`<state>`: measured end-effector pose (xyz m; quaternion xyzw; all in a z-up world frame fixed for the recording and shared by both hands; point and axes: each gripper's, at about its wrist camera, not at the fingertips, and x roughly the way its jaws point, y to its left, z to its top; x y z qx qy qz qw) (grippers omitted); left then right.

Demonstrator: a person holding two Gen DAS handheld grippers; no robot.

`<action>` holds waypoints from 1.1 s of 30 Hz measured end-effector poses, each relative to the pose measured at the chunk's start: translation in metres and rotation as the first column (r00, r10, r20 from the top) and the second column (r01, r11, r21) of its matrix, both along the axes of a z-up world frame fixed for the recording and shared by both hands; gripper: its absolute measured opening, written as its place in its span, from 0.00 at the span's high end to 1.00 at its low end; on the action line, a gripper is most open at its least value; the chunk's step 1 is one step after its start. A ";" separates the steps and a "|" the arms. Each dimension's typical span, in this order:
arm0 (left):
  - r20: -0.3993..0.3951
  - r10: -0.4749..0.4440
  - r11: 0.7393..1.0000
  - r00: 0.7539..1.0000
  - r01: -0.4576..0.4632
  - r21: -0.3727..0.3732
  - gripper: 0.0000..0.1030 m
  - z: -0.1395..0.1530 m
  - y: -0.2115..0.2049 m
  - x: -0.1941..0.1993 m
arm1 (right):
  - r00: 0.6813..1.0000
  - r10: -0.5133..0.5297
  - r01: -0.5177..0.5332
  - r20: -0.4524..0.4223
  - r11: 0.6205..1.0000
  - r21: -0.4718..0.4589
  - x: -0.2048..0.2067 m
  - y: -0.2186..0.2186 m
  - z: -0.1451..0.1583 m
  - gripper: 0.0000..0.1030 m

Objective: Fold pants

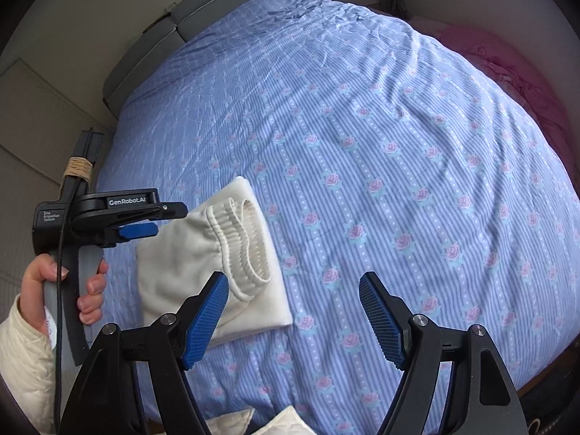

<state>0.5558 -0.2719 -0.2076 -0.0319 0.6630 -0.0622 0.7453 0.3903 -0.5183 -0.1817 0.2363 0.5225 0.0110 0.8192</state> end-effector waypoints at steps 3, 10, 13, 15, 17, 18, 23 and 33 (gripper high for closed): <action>-0.014 0.036 0.999 0.999 -0.036 -0.007 0.32 -0.010 0.043 -0.019 | 0.999 0.053 -0.053 -0.010 0.998 0.032 0.013 0.015 -0.016 0.26; -0.049 0.142 0.989 0.989 -0.140 0.046 0.32 -0.038 0.125 -0.083 | 0.974 0.220 -0.217 -0.048 0.975 0.053 0.065 0.066 -0.060 0.37; -0.076 0.207 0.977 0.975 -0.202 0.069 0.32 -0.052 0.151 -0.103 | 0.962 0.257 -0.252 -0.094 0.966 0.063 0.088 0.083 -0.084 0.41; -0.104 0.253 0.967 0.962 -0.247 0.066 0.32 -0.061 0.164 -0.114 | 0.953 0.270 -0.264 -0.136 0.963 0.058 0.100 0.090 -0.100 0.45; -0.126 0.292 0.956 0.948 -0.287 0.055 0.32 -0.068 0.173 -0.124 | 0.947 0.262 -0.253 -0.187 0.965 0.072 0.109 0.095 -0.116 0.46; -0.138 0.306 0.952 0.942 -0.302 0.051 0.32 -0.070 0.177 -0.129 | 0.940 0.254 -0.242 -0.225 0.967 0.081 0.112 0.096 -0.125 0.53; -0.175 0.317 0.948 0.932 -0.315 0.040 0.32 -0.077 0.182 -0.144 | 0.930 0.291 -0.286 -0.224 0.957 0.054 0.104 0.103 -0.123 0.85; -0.177 0.281 0.960 0.943 -0.276 0.053 0.32 -0.080 0.184 -0.153 | 0.944 0.232 -0.254 -0.233 0.965 -0.069 0.080 0.103 -0.107 0.75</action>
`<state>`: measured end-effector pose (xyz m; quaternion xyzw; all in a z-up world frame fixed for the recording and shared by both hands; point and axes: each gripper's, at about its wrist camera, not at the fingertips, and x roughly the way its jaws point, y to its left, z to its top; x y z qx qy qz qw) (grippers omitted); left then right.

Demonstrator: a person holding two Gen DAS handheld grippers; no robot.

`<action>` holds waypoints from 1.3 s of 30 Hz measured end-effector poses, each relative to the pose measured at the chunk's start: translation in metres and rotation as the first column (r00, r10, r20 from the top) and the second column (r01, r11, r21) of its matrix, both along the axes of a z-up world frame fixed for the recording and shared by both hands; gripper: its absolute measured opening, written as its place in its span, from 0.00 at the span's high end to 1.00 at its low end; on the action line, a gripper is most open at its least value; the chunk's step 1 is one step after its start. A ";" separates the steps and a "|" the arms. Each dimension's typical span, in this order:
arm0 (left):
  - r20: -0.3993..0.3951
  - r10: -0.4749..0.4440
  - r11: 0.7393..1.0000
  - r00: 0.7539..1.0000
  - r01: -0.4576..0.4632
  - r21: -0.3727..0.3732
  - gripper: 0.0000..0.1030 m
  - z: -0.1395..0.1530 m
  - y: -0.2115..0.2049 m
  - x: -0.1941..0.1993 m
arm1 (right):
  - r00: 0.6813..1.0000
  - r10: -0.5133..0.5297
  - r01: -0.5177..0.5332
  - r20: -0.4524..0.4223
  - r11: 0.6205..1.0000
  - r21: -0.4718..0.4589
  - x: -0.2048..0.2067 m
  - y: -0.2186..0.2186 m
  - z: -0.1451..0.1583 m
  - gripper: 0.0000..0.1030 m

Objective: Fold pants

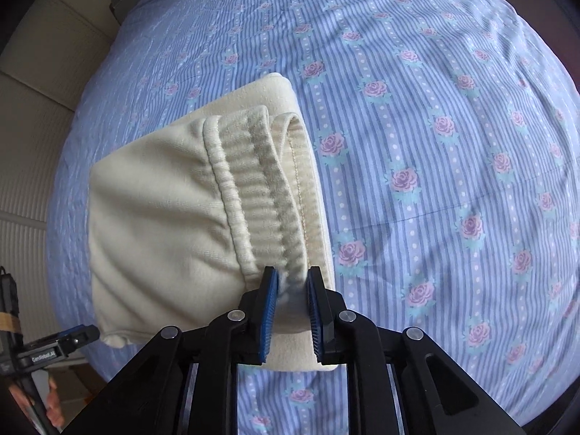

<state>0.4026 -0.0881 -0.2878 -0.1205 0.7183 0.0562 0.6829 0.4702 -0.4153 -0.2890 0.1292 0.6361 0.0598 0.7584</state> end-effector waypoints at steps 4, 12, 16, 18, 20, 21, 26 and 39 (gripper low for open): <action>0.016 -0.045 0.999 0.999 0.044 0.023 0.32 0.002 -0.001 -0.014 | 0.998 -0.028 0.031 0.064 0.998 -0.052 0.012 -0.011 0.031 0.54; 0.009 -0.040 0.998 0.999 0.040 0.056 0.32 0.000 0.008 -0.040 | 0.976 0.204 -0.192 0.069 0.969 -0.153 0.088 0.037 0.016 0.54; 0.009 -0.068 0.995 0.998 0.067 0.080 0.32 0.004 0.010 -0.051 | 0.991 0.130 -0.117 0.038 0.964 -0.237 0.113 0.037 -0.008 0.54; 0.018 -0.112 0.990 0.994 0.110 0.093 0.32 0.006 0.005 -0.052 | 0.998 0.063 -0.054 0.028 0.968 -0.246 0.121 0.031 -0.014 0.54; 0.030 -0.154 0.984 0.988 0.151 0.098 0.32 0.009 -0.003 -0.053 | 0.995 0.091 -0.072 0.048 0.950 -0.303 0.121 0.035 -0.013 0.54; 0.038 -0.172 0.981 0.984 0.167 0.099 0.32 0.011 -0.006 -0.055 | 0.992 0.112 -0.089 0.053 0.941 -0.326 0.121 0.038 -0.011 0.54; 0.101 -0.196 0.977 0.975 0.186 0.102 0.32 0.028 -0.013 -0.057 | 0.995 0.061 -0.035 0.084 0.958 -0.285 0.101 0.030 0.023 0.51; 0.234 -0.222 0.972 0.946 0.197 0.126 0.30 0.084 0.027 -0.075 | 0.976 -0.178 0.176 0.123 0.984 0.031 -0.045 -0.001 0.064 0.24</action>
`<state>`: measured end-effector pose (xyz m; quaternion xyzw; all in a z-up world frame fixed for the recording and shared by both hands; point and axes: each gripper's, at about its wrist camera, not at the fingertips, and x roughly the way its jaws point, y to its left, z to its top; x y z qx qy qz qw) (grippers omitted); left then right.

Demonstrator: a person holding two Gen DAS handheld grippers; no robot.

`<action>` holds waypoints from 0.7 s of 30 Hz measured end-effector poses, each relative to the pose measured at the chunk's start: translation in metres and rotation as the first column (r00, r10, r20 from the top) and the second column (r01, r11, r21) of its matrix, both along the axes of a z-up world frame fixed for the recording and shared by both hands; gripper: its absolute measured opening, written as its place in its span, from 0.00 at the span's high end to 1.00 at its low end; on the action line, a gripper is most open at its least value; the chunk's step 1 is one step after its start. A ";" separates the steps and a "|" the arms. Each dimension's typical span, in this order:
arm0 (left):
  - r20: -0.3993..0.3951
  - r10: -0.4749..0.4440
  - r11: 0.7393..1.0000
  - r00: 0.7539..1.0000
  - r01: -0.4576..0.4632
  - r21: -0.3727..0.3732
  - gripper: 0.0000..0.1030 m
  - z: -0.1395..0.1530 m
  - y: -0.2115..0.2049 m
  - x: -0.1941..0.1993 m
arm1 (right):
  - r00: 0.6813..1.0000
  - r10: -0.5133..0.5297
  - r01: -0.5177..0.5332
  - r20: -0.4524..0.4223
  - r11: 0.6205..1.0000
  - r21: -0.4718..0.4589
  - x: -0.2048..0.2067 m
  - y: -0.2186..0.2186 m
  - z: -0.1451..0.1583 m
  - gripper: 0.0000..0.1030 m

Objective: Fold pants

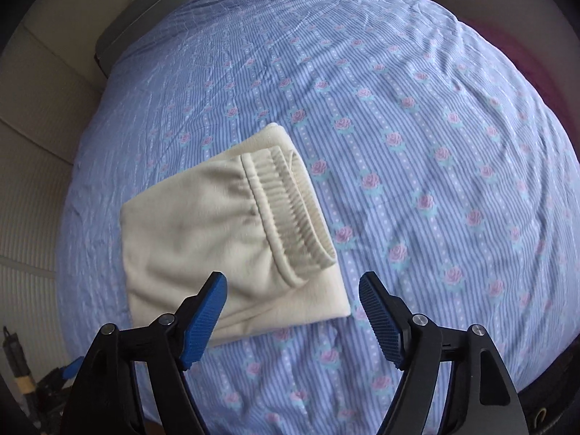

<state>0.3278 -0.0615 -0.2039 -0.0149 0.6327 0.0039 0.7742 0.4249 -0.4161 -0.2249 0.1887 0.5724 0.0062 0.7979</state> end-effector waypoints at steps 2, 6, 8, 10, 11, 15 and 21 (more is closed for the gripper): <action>0.014 0.003 1.000 1.000 -0.003 0.003 0.23 0.004 -0.002 -0.007 | 1.000 0.007 -0.007 0.015 0.999 0.042 -0.019 0.001 0.002 0.19; 0.009 0.001 1.000 1.000 -0.001 0.021 0.22 0.000 -0.016 -0.014 | 1.000 0.006 -0.009 0.025 0.991 0.134 -0.043 -0.002 -0.008 0.06; -0.002 0.008 1.000 1.000 -0.008 0.019 0.22 -0.005 -0.025 -0.014 | 1.000 -0.002 0.000 0.012 0.979 0.204 -0.048 -0.006 -0.023 0.06; -0.013 0.011 1.000 1.000 -0.011 0.015 0.22 -0.012 -0.036 -0.011 | 1.000 -0.021 0.023 -0.009 0.960 0.279 -0.051 -0.009 -0.044 0.06; -0.017 0.005 1.000 1.000 -0.005 0.015 0.22 -0.015 -0.042 -0.008 | 0.999 -0.037 0.043 -0.026 0.948 0.316 -0.051 -0.011 -0.055 0.06; -0.022 -0.025 0.999 0.999 0.026 0.045 0.22 -0.033 -0.065 0.005 | 0.992 -0.111 0.122 -0.052 0.879 0.462 -0.054 -0.015 -0.096 0.06; -0.042 -0.041 0.999 0.998 0.042 0.018 0.22 -0.049 -0.087 0.016 | 0.985 -0.151 0.170 -0.079 0.816 0.553 -0.048 -0.006 -0.154 0.05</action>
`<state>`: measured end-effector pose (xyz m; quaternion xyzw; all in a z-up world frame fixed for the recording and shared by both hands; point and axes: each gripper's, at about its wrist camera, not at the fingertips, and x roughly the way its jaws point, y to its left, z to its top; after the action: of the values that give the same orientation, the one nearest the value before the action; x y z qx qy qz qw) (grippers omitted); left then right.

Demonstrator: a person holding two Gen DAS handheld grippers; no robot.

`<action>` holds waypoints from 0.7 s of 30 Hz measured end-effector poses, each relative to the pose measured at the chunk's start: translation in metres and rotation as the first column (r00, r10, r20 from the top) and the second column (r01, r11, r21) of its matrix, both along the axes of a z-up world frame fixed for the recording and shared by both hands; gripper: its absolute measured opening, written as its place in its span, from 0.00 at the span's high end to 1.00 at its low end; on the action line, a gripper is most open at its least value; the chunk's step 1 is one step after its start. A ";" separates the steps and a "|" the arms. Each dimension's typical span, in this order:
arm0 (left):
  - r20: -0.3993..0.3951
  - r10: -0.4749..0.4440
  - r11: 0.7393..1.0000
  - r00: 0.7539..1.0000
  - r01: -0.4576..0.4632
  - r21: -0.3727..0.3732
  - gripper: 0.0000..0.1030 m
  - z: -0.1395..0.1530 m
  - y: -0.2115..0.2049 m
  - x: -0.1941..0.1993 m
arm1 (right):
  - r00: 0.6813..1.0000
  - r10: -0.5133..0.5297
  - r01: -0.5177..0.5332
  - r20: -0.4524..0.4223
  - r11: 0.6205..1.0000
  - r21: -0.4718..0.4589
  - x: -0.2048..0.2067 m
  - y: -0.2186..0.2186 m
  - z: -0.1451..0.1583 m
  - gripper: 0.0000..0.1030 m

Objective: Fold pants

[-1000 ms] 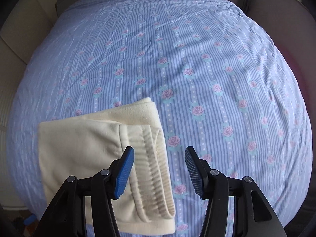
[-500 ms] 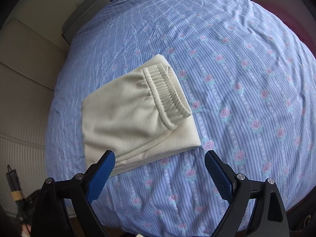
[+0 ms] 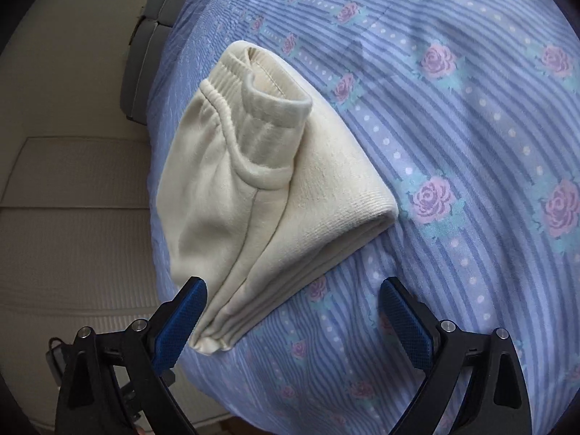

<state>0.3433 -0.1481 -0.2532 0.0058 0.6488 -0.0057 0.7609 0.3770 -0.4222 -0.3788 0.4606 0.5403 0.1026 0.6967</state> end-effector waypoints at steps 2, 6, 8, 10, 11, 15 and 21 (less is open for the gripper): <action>0.005 -0.023 1.000 1.000 0.023 0.006 0.22 -0.003 -0.005 0.000 | 1.000 -0.008 0.008 0.012 1.000 0.024 0.002 0.002 -0.012 0.05; 0.003 -0.050 0.999 0.999 0.050 0.015 0.22 -0.012 -0.014 -0.003 | 0.994 -0.036 0.024 0.106 0.993 0.116 0.004 0.001 -0.017 0.05; 0.004 -0.060 0.998 0.998 0.060 0.007 0.22 -0.015 -0.017 -0.006 | 0.987 -0.066 0.042 0.148 0.986 0.161 0.006 0.000 -0.020 0.05; 0.013 -0.072 0.997 0.997 0.072 0.012 0.22 -0.017 -0.020 -0.008 | 0.979 -0.114 0.080 0.171 0.977 0.197 0.007 -0.002 -0.023 0.03; 0.017 -0.077 0.997 0.997 0.076 0.013 0.22 -0.017 -0.020 -0.009 | 0.973 -0.141 0.101 0.182 0.972 0.212 0.008 -0.002 -0.024 0.03; 0.023 -0.082 0.997 0.996 0.081 0.008 0.22 -0.021 -0.021 -0.009 | 0.953 -0.228 0.175 0.201 0.952 0.249 0.015 -0.005 -0.027 0.02; 0.028 -0.052 0.998 0.998 0.053 -0.020 0.22 -0.021 -0.015 -0.006 | 0.924 -0.327 0.262 0.197 0.919 0.296 0.013 -0.017 -0.025 0.04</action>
<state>0.3373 -0.1630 -0.2742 0.0153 0.6380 -0.0323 0.7692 0.3903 -0.4397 -0.4034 0.6099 0.3565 0.1225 0.6971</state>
